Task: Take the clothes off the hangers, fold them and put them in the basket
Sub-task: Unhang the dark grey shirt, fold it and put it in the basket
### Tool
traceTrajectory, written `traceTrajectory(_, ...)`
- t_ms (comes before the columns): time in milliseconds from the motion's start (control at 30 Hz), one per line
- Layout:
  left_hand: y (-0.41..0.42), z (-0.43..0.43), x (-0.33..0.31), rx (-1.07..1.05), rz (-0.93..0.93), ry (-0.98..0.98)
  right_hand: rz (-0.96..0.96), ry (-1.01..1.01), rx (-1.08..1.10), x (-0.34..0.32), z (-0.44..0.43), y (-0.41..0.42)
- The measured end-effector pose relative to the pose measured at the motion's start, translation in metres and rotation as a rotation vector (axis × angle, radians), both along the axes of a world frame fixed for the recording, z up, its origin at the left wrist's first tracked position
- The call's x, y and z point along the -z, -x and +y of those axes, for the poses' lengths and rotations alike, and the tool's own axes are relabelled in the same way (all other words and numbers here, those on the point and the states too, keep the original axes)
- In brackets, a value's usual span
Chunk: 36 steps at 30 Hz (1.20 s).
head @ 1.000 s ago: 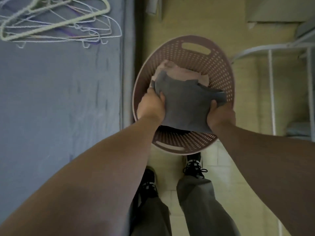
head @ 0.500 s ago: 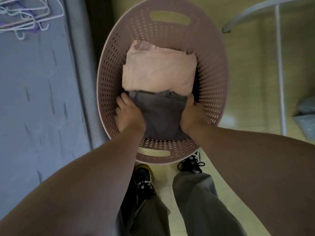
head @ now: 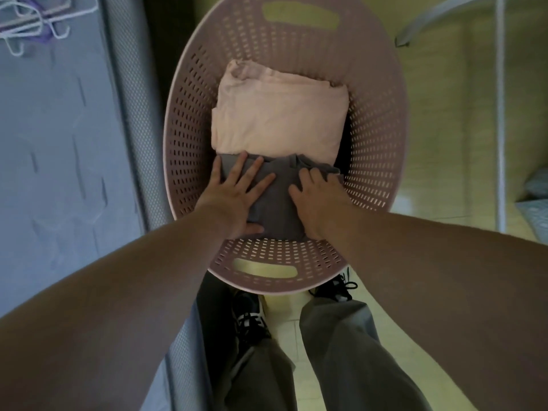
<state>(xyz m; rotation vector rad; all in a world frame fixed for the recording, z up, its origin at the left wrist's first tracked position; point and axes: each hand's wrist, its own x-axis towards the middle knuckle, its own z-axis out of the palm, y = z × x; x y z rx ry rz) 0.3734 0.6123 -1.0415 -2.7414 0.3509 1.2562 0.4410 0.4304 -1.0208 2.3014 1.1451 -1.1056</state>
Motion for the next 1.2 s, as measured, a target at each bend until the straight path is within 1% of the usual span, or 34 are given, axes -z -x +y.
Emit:
traceTrajectory(100,0.002,-0.011,0.017,-0.035,-0.006,-0.068,-0.031,0.044,0.067,0.021,0.007,0.005)
traceTrajectory(233,0.004,-0.017,0.050,-0.067,-0.032,-0.110,-0.132,0.009,0.105,0.059,0.008,0.014)
traceTrajectory(333,0.003,-0.023,0.061,-0.089,-0.038,-0.147,-0.170,-0.017,0.129,0.072,0.004,0.015)
traceTrajectory(433,0.000,-0.028,0.046,-0.068,0.005,-0.155,-0.134,-0.036,0.166,0.061,0.003,0.017)
traceTrajectory(500,-0.006,-0.026,0.032,-0.029,-0.028,-0.125,-0.126,-0.031,0.190,0.048,0.003,0.017)
traceTrajectory(600,-0.019,-0.019,0.002,-0.036,-0.221,-0.064,-0.179,-0.032,0.207,0.026,0.002,0.010)
traceTrajectory(667,-0.032,-0.010,-0.007,-0.076,-0.285,-0.115,-0.208,-0.058,0.230,0.019,0.002,0.003)
traceTrajectory(767,-0.051,0.009,0.005,-0.101,-0.238,-0.185,-0.191,-0.078,0.258,0.028,0.002,-0.012)
traceTrajectory(900,-0.058,0.027,0.037,-0.114,-0.111,-0.171,-0.079,0.013,0.319,0.056,-0.007,-0.031)
traceTrajectory(1000,-0.057,0.026,0.058,-0.118,-0.082,-0.184,-0.054,0.021,0.331,0.076,-0.014,-0.032)
traceTrajectory(1100,-0.059,0.024,0.054,-0.119,-0.091,-0.200,-0.056,0.037,0.321,0.074,-0.012,-0.032)
traceTrajectory(1167,-0.060,0.016,0.036,-0.115,-0.083,-0.220,-0.051,0.027,0.312,0.060,-0.007,-0.033)
traceTrajectory(1200,-0.059,0.010,0.025,-0.116,-0.083,-0.229,-0.045,-0.010,0.342,0.051,-0.005,-0.035)
